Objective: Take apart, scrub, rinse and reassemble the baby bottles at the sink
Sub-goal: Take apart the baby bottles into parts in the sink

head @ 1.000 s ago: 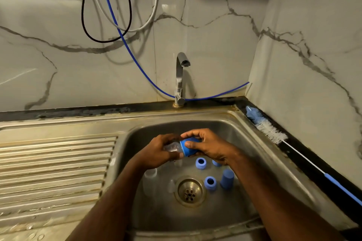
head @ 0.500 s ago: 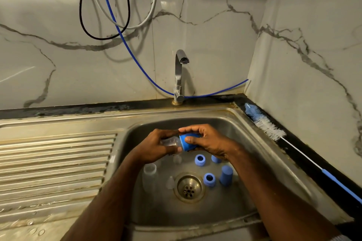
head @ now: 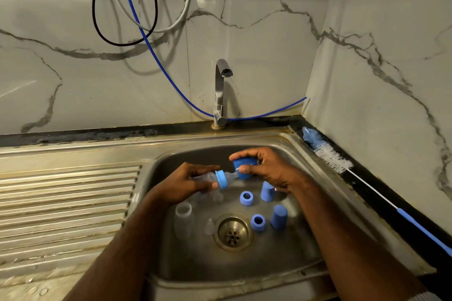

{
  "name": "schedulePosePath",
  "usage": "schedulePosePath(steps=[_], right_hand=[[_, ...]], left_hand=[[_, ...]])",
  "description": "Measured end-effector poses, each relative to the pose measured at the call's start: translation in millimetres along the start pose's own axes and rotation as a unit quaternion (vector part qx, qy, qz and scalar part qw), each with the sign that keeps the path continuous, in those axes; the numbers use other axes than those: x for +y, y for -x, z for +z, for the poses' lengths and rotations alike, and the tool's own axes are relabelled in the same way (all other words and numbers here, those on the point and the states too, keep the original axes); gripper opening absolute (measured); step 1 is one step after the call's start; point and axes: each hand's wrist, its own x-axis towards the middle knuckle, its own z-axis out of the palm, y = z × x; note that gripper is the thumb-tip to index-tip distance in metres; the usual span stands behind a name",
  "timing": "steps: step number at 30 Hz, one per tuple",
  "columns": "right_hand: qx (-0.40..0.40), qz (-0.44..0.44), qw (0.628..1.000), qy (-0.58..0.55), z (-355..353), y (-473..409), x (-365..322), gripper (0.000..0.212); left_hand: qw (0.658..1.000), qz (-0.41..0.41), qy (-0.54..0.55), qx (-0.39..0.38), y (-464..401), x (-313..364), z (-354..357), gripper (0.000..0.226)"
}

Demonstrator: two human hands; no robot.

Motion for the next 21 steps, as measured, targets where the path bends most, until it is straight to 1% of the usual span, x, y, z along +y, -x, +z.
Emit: schedulePosePath(steps=[1, 3, 5, 6, 8, 11, 15, 19, 21], right_hand=[[0.013, -0.004, 1.000, -0.012, -6.2, 1.5, 0.4, 0.035], [0.029, -0.010, 0.999, -0.043, -13.7, 3.2, 2.4, 0.037], [0.036, -0.006, 0.998, -0.044, -12.2, 3.1, 4.7, 0.042], [0.038, 0.000, 0.999, -0.036, -9.9, 2.1, 6.8, 0.046], [0.043, 0.018, 0.999, -0.019, -6.7, 0.1, 11.5, 0.049], [0.065, 0.049, 0.996, -0.032, -8.1, 0.3, 15.3, 0.042], [0.113, 0.089, 0.987, -0.073, -12.6, 9.1, 6.1, 0.030], [0.120, 0.086, 0.983, -0.107, -17.7, 18.7, 8.0, 0.036], [0.116, 0.107, 0.983, -0.089, -16.9, 22.8, 11.3, 0.038]], left_hand=[[1.000, -0.004, 0.008, 0.002, 2.0, -1.4, -2.0, 0.052], [0.999, -0.004, 0.014, 0.030, 3.0, -3.0, -2.4, 0.057], [0.998, -0.013, -0.005, 0.058, 0.5, -2.6, 1.6, 0.063], [0.998, -0.018, -0.019, 0.061, -0.8, -2.5, 4.3, 0.064], [0.998, -0.021, -0.037, 0.055, -3.1, -3.6, 8.5, 0.058], [0.995, -0.014, -0.064, 0.071, -5.1, -2.8, 11.7, 0.048], [0.990, -0.013, -0.082, 0.112, -6.6, -1.6, 15.3, 0.052], [0.991, -0.006, -0.074, 0.114, -6.8, 0.2, 21.7, 0.053], [0.992, -0.004, -0.061, 0.110, -7.6, 1.3, 29.9, 0.052]])
